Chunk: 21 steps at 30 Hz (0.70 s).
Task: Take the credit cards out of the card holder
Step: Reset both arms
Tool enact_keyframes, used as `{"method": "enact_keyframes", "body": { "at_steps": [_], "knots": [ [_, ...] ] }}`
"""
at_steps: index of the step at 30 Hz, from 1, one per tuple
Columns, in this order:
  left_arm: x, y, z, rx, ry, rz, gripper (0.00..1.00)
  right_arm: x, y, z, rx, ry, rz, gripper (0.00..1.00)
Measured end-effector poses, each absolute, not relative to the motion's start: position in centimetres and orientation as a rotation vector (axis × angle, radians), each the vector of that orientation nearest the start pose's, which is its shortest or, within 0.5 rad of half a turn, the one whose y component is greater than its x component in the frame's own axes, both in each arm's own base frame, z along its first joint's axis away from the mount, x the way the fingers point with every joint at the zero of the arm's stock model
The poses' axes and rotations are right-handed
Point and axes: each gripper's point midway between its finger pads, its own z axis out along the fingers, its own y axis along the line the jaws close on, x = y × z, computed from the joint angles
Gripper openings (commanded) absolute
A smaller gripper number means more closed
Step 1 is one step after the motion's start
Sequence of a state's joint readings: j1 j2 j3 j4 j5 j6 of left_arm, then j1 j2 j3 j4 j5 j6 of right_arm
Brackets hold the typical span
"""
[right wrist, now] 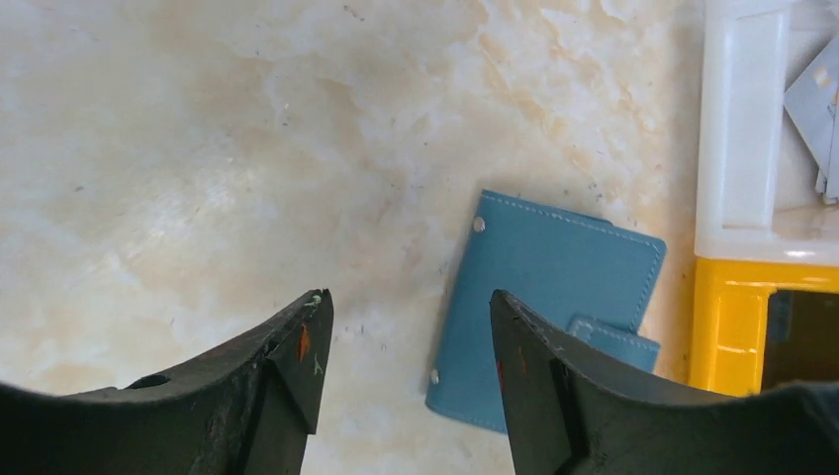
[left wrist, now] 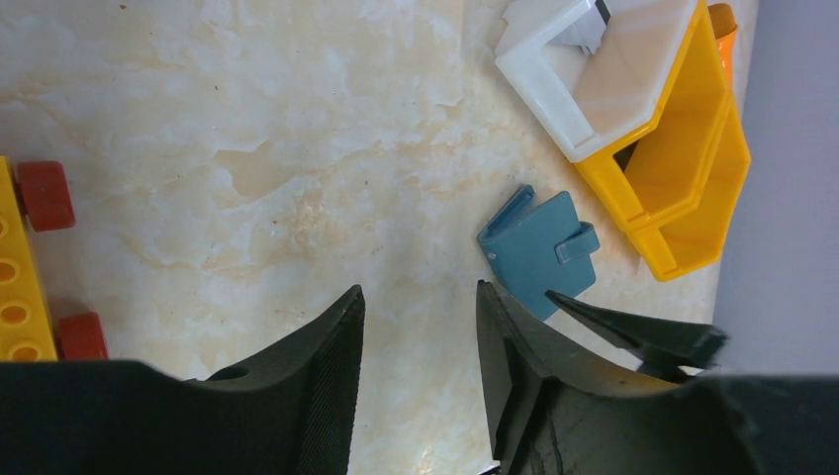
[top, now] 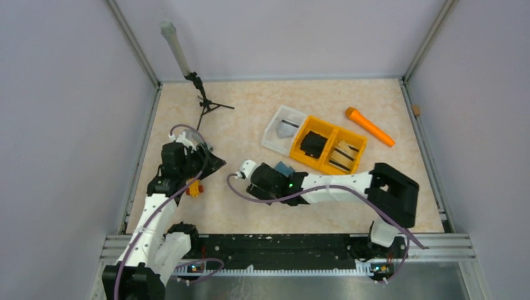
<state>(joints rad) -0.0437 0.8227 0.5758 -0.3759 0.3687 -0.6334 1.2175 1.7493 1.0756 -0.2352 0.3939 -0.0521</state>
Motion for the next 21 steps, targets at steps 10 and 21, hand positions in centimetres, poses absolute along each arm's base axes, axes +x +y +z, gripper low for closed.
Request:
{"method": "enact_keyframes", "body": {
  "at_steps": [10, 21],
  "knots": [
    [26.1, -9.1, 14.6, -0.431, 2.184, -0.726, 0.99, 27.1, 25.2, 16.5, -0.630, 1.945, 0.295, 0.75],
    [29.4, -4.4, 18.0, -0.450, 1.913, -0.444, 0.99, 31.6, 5.9, 21.4, 0.127, 1.751, -0.050, 0.99]
  ]
}}
